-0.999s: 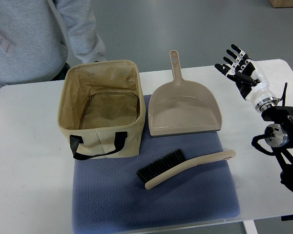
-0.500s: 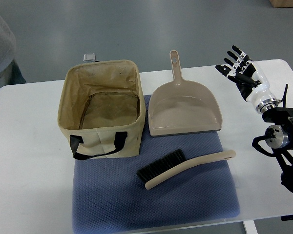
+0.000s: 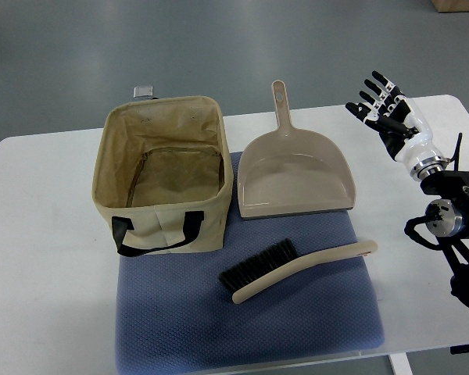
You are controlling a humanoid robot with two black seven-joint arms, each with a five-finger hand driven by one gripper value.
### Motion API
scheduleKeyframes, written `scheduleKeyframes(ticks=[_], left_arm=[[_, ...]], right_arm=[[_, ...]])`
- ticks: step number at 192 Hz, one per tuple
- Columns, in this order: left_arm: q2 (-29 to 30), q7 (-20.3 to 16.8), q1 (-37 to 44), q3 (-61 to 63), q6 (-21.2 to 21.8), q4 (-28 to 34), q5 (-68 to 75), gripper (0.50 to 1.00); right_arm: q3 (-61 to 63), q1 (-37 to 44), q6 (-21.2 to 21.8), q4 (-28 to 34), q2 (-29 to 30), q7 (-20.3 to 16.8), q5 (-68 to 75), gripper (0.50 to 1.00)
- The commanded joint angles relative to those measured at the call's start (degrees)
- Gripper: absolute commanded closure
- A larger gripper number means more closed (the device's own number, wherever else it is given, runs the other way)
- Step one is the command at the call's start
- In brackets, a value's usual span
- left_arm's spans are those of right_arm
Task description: Put pink broom in yellow bag with right hand
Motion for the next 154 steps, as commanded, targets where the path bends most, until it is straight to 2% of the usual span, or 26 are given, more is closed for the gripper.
scheduleKeyframes(ticks=[1,154], left_arm=[[0.0,0.0,0.0,0.0,0.0,0.0,0.0,0.500],[0.0,0.0,0.0,0.0,0.0,-0.1,0.0,0.500]], right_arm=[[0.0,-0.1,0.1,0.0,-0.3,0.0,0.0,0.572],[-0.8,-0.9,0.7,1.0,-0.1,0.0,0.0,0.572]])
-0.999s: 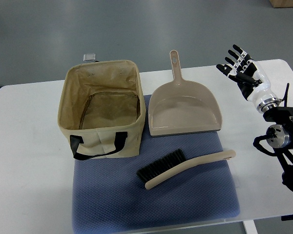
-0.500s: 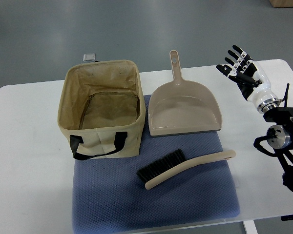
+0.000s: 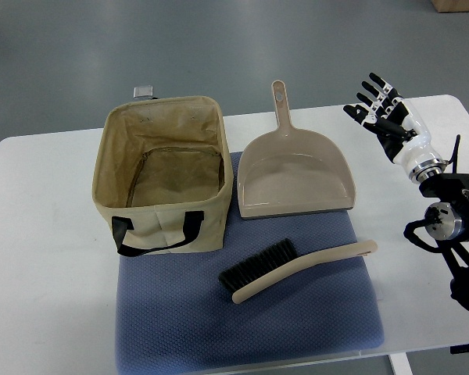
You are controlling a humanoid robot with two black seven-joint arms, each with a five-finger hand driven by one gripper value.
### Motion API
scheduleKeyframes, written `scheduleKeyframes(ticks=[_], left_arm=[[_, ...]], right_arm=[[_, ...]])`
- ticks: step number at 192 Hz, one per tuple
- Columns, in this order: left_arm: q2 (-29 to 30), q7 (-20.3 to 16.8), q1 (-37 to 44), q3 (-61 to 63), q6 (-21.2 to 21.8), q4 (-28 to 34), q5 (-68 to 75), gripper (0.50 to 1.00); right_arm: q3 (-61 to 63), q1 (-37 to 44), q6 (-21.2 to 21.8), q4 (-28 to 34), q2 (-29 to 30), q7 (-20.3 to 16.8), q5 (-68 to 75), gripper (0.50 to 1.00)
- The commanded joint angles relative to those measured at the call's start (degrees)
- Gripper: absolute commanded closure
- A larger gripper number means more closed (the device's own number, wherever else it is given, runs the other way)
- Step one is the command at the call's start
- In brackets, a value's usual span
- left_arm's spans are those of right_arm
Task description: Put pink broom in yellow bag with right hand
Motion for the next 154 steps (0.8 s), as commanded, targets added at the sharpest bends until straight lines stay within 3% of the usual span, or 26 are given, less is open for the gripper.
scheduleKeyframes(ticks=[1,65,154], left_arm=[[0.0,0.0,0.0,0.0,0.0,-0.1,0.0,0.500],[0.0,0.0,0.0,0.0,0.0,0.0,0.0,0.500],[0.0,0.0,0.0,0.0,0.0,0.0,0.0,0.500]], right_arm=[[-0.4,0.0,0.2,0.0,-0.1,-0.1,0.0,0.572],[-1.1,-0.2,4.1,0.0,-0.5,0.2,-5.7,0.572],[-7.7,-0.2,6.9,2.1,-6.6,5.1,-17.8,0.572]])
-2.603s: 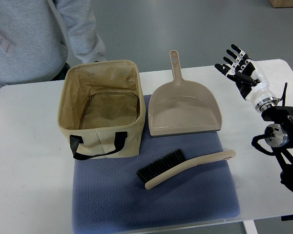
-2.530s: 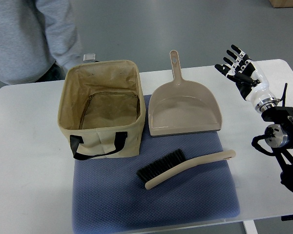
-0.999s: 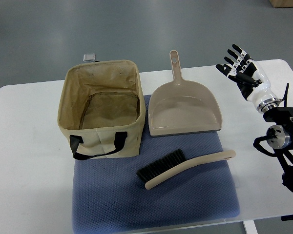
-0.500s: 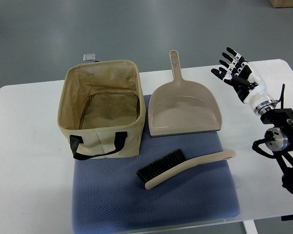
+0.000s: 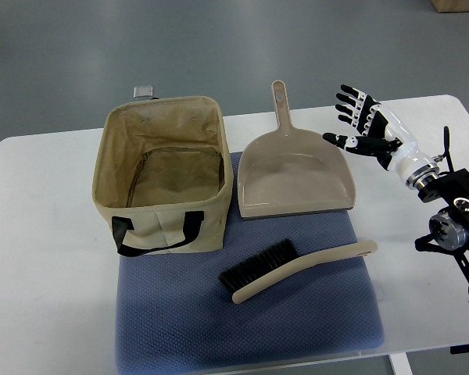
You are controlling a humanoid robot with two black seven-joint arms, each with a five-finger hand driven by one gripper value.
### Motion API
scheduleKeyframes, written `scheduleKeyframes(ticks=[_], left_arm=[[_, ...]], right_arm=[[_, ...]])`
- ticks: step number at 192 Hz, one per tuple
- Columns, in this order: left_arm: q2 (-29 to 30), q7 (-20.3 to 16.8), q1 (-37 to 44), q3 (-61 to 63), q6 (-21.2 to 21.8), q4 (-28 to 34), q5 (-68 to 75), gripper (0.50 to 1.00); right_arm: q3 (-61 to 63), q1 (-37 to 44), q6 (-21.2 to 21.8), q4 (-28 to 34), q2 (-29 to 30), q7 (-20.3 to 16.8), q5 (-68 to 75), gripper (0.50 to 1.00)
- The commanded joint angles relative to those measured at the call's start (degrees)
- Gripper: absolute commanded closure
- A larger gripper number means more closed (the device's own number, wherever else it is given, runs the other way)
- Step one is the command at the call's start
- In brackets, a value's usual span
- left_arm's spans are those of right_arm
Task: Put pink broom in yellow bag with right hand
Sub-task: 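Lower the right hand toward the beige handle of the black brush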
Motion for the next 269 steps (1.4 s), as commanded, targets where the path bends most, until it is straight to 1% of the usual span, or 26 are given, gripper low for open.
scheduleKeyframes(ticks=[1,31,54,73,116,148,157,171,195,239,269], left_arm=[[0.0,0.0,0.0,0.0,0.0,0.0,0.0,0.500],[0.0,0.0,0.0,0.0,0.0,0.0,-0.1,0.500],[0.0,0.0,0.0,0.0,0.0,0.0,0.0,0.500],[0.0,0.0,0.0,0.0,0.0,-0.1,0.0,0.500],[0.0,0.0,0.0,0.0,0.0,0.0,0.0,0.500],[0.0,0.0,0.0,0.0,0.0,0.0,0.0,0.500],[0.0,0.0,0.0,0.0,0.0,0.0,0.0,0.500],[0.0,0.0,0.0,0.0,0.0,0.0,0.0,0.500],[0.0,0.0,0.0,0.0,0.0,0.0,0.0,0.500],[0.0,0.0,0.0,0.0,0.0,0.0,0.0,0.500],[0.0,0.0,0.0,0.0,0.0,0.0,0.0,0.500]], right_arm=[[-2.1,0.0,0.1,1.5,-1.9,1.1,-3.1,0.572],[-4.8,0.4,0.4,3.4,-4.4,2.2,-7.4,0.572],[-6.3,0.6,2.3,4.9,-6.8,2.3,-12.0,0.572],[-8.1,0.8,3.9,6.9,-9.7,4.0,-16.7,0.572],[-13.7,1.0,3.9,13.2,-17.4,5.6,-25.4,0.572],[-18.7,1.6,3.9,18.4,-22.7,5.6,-30.2,0.574],[-20.3,1.7,3.2,19.7,-23.9,5.5,-32.2,0.574],[-22.0,1.7,2.5,20.6,-24.6,5.5,-34.7,0.574],[-25.4,1.7,-0.4,21.9,-25.2,5.4,-37.5,0.576],[-29.7,1.2,-1.0,22.7,-24.6,5.2,-40.6,0.579],[-31.6,0.9,-3.8,22.7,-23.7,4.2,-42.7,0.587]])
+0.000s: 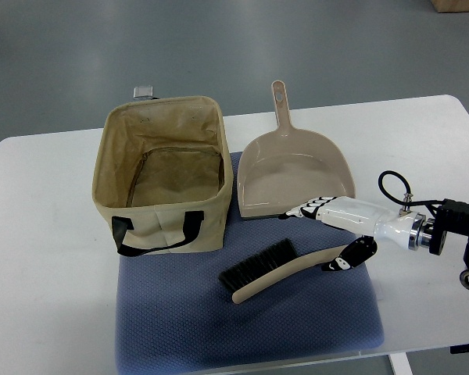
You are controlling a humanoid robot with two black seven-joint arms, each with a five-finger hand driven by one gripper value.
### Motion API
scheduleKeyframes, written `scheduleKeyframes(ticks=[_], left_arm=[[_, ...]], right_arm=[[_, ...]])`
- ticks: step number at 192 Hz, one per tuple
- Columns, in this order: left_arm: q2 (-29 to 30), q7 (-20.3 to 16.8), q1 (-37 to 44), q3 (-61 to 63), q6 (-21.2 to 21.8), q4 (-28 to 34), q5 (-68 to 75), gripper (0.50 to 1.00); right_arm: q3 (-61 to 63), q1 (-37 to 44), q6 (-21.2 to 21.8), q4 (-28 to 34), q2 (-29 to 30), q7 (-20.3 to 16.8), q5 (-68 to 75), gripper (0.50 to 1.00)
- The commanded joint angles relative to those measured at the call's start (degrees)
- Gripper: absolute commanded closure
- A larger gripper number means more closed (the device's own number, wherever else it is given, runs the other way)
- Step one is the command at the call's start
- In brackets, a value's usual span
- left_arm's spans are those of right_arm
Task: Put pink broom in yellow bag with right hand
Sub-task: 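Lower the right hand toward the beige handle of the black brush, then close the right hand fingers around the brush handle, then lift the brush with the right hand and carry it over the beige bag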
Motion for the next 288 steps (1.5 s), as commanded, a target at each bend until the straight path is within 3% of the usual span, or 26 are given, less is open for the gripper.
scheduleKeyframes(ticks=[1,33,45,88,210,241,288], left_arm=[[0.0,0.0,0.0,0.0,0.0,0.0,0.0,0.500],[0.0,0.0,0.0,0.0,0.0,0.0,-0.1,0.500],[0.0,0.0,0.0,0.0,0.0,0.0,0.0,0.500],[0.0,0.0,0.0,0.0,0.0,0.0,0.0,0.500],[0.0,0.0,0.0,0.0,0.0,0.0,0.0,0.500],[0.0,0.0,0.0,0.0,0.0,0.0,0.0,0.500],[0.0,0.0,0.0,0.0,0.0,0.0,0.0,0.500]], right_arm=[[-1.6,-0.2,-1.6,0.0,0.5,-0.8,-1.0,0.587],[-2.1,-0.8,-2.7,-0.4,1.2,-1.5,-4.2,0.646],[-2.1,-1.1,-3.3,-0.7,1.3,-2.1,-5.0,0.701],[-2.1,-1.8,-3.7,-1.4,1.5,-2.7,-6.3,0.769],[-2.0,-3.3,-4.2,-1.5,1.0,-2.7,-8.7,0.773],[-1.9,-3.3,-4.4,-1.9,1.1,-2.8,-9.5,0.846],[-1.8,-3.4,-4.5,-2.2,1.2,-2.8,-10.2,0.852]])
